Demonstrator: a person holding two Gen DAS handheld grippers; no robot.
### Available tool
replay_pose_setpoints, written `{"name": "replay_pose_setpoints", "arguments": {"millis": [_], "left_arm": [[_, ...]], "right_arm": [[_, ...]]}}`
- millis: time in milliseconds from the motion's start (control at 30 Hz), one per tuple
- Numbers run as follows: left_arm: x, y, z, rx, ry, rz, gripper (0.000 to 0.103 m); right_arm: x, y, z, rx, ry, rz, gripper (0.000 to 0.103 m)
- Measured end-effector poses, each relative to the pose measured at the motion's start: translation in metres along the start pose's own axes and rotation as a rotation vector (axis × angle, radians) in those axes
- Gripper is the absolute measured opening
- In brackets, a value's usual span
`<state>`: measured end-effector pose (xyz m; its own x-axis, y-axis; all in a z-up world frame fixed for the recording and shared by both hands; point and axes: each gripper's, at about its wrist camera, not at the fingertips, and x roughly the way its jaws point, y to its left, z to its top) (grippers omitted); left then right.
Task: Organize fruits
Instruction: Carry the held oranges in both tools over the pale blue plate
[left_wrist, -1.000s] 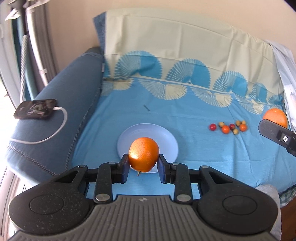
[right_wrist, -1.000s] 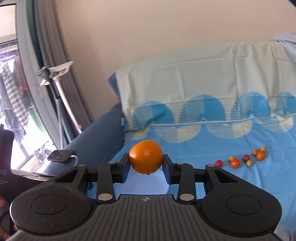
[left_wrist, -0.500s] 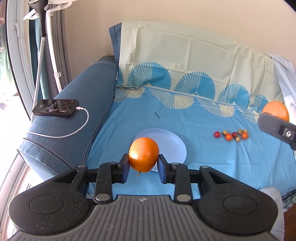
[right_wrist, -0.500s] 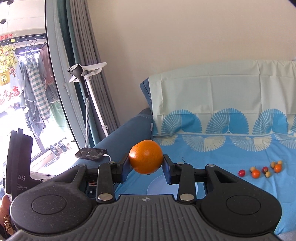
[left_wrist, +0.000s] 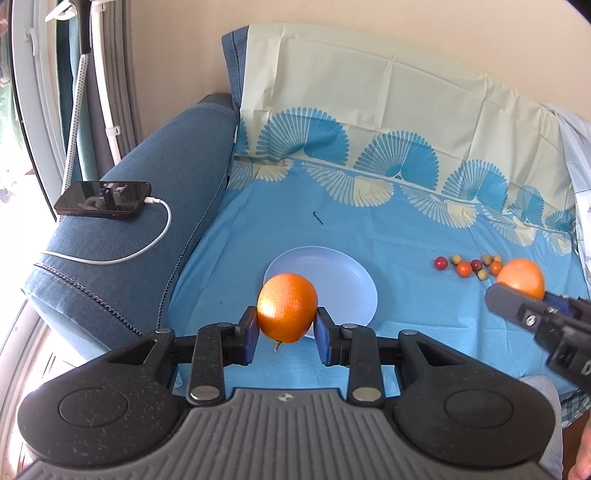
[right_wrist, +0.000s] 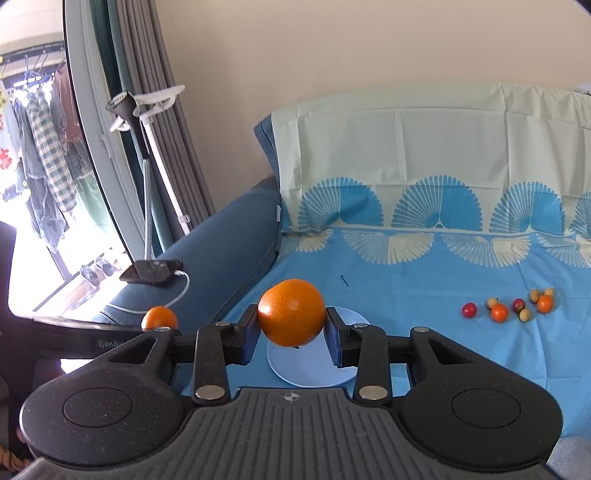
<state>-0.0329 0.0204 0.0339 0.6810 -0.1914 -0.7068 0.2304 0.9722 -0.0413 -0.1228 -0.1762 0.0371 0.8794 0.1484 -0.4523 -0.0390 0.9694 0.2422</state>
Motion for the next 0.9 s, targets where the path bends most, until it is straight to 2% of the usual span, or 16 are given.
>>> {"name": "replay_pose_setpoints", "arguments": {"millis": [433,900], "left_arm": [[0.071,-0.001,0.025,-0.018,0.064,0.010,0.035],[0.174,-0.015,0.032,0.055,0.189,0.016,0.035]], "right_arm": [[0.073,-0.002,-0.006,-0.056,0.106,-0.013,0.039],[0.171,-0.024,-0.034,-0.087,0.241,-0.081,0.039]]}}
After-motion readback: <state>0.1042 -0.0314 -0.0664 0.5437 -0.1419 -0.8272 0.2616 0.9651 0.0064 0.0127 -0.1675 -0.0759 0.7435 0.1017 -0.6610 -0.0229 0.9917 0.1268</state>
